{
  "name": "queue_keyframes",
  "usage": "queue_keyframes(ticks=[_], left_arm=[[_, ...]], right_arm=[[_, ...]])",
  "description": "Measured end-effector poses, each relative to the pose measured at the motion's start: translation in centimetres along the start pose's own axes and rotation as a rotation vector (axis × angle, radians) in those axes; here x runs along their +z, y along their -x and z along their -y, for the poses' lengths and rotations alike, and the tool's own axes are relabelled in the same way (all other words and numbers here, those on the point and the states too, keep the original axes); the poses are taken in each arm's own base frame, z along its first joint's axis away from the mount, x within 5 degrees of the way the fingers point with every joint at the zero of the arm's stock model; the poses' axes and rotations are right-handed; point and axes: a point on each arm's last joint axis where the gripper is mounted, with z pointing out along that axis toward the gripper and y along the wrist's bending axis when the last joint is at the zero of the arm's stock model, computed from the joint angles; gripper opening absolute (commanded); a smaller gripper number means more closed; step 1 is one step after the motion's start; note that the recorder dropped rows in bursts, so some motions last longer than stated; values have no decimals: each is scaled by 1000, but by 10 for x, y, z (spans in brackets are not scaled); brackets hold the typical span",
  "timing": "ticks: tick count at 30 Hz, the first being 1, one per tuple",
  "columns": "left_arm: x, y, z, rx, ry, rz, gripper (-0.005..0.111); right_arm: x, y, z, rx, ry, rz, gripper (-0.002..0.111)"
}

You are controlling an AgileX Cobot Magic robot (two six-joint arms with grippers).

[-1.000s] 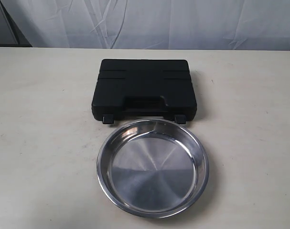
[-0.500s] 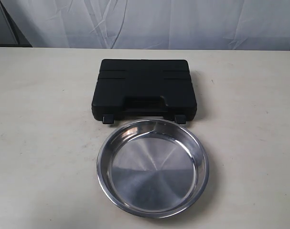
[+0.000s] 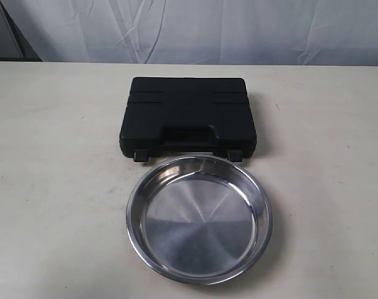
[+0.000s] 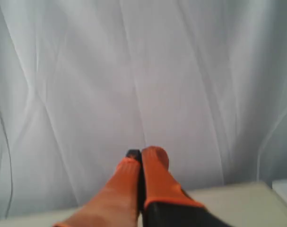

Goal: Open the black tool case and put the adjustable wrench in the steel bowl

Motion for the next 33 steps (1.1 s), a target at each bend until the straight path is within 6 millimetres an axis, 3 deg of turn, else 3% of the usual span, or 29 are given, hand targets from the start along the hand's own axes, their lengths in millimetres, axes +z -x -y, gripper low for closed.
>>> queue_keyframes(ticks=[1, 2, 4, 7, 9, 14, 19, 26, 33], left_arm=[[0, 0, 0, 0, 0, 0, 0], [0, 0, 0, 0, 0, 0, 0], [0, 0, 0, 0, 0, 0, 0], [0, 0, 0, 0, 0, 0, 0], [0, 0, 0, 0, 0, 0, 0], [0, 0, 0, 0, 0, 0, 0], [0, 0, 0, 0, 0, 0, 0], [0, 0, 0, 0, 0, 0, 0], [0, 0, 0, 0, 0, 0, 0]], right_arm=[[40, -3, -5, -57, 23, -269, 0], [56, -2, -8, -85, 38, -357, 0], [117, -31, -32, -213, 156, -770, -1], [148, -52, -65, -296, 269, -955, -1], [169, -79, -108, -398, 391, -1064, -1], [177, -121, -177, -544, 568, -1129, -1], [186, -152, -214, -600, 644, -1158, -1], [205, -199, -229, -669, 677, -1321, -1], [218, -214, -238, -700, 757, -1235, -1]])
